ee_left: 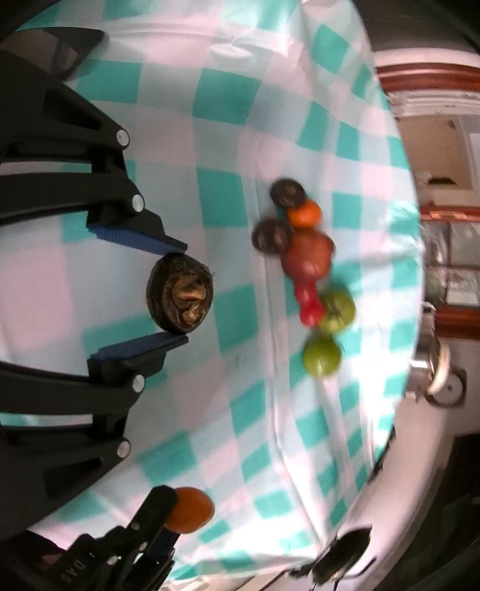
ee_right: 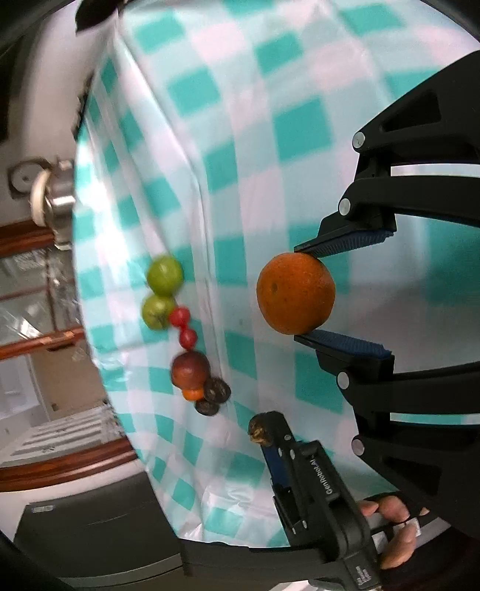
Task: Organize fruits
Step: 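Carry both fruits over the white box and open both tools to drop them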
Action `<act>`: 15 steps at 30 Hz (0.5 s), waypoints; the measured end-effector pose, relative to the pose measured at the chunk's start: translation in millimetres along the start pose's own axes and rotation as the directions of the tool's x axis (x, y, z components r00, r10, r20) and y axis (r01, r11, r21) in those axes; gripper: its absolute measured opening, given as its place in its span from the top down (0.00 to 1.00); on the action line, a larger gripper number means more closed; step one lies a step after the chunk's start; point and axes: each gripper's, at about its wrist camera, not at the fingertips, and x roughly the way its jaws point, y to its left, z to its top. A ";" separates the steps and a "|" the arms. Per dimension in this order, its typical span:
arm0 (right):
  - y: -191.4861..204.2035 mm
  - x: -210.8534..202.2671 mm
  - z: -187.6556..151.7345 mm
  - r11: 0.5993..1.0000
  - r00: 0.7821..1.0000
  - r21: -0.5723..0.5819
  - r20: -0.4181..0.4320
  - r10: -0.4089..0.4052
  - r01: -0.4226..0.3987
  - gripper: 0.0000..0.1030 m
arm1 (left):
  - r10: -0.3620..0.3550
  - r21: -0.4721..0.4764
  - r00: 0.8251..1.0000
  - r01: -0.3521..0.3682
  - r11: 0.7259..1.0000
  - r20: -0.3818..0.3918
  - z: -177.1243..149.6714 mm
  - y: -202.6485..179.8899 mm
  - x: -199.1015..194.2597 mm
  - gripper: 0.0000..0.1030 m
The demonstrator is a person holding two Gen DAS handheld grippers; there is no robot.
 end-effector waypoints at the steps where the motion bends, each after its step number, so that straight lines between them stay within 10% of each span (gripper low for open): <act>1: -4.3 -12.2 -3.7 1.000 1.000 0.007 0.014 -0.008 0.007 0.61 | -0.008 0.006 1.000 0.008 1.000 0.011 -1.2 -5.4 -5.7 0.58; 15: -67.0 -169.8 -78.0 0.985 0.972 0.031 0.159 -0.171 0.168 0.61 | -0.234 0.284 0.968 0.200 0.938 0.091 -44.0 -146.2 -115.3 0.58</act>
